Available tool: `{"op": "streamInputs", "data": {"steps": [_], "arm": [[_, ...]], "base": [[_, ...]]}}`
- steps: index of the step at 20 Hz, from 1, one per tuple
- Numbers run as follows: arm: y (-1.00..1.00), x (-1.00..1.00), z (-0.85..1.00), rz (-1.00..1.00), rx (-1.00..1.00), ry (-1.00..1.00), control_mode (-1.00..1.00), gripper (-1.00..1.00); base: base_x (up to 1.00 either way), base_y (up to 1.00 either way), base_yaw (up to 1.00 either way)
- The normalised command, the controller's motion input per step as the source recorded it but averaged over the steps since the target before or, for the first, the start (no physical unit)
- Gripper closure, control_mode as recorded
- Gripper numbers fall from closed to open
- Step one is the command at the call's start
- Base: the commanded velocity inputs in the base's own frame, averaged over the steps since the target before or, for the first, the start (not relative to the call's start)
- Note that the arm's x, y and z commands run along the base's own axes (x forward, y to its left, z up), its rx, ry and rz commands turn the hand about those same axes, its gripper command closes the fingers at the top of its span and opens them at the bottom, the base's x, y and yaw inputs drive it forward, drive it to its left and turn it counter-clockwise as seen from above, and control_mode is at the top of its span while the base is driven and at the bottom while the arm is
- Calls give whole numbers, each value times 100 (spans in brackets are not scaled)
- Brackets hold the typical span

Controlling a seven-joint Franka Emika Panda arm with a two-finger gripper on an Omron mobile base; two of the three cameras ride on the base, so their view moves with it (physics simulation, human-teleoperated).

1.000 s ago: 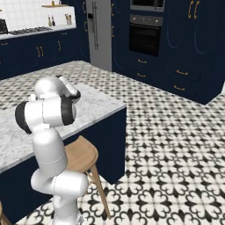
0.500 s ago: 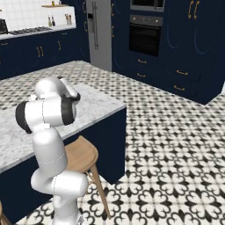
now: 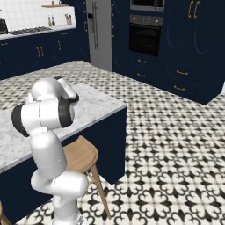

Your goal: Take a straw from the drawer in front and place it inside the glass cup on the dining counter.

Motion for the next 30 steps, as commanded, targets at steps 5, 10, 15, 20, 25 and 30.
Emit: {"op": "streamInputs", "data": {"steps": [5,10,15,20,25,30], "arm": [[0,-21,3,-3,6,-5,-100,100],[0,-27,-2,-2,0,-4,-100,100],[-11,-9,1,-4,5,-3,-100,100],[-12,0,-4,-5,2,0,-100,100],[-1,0,-26,-3,0,-2,-100,100],[0,0,-22,-2,0,-1,-100,100]], "base": [[0,0,0],[0,0,0],[0,0,0],[0,0,0],[0,0,0],[0,0,0]]}}
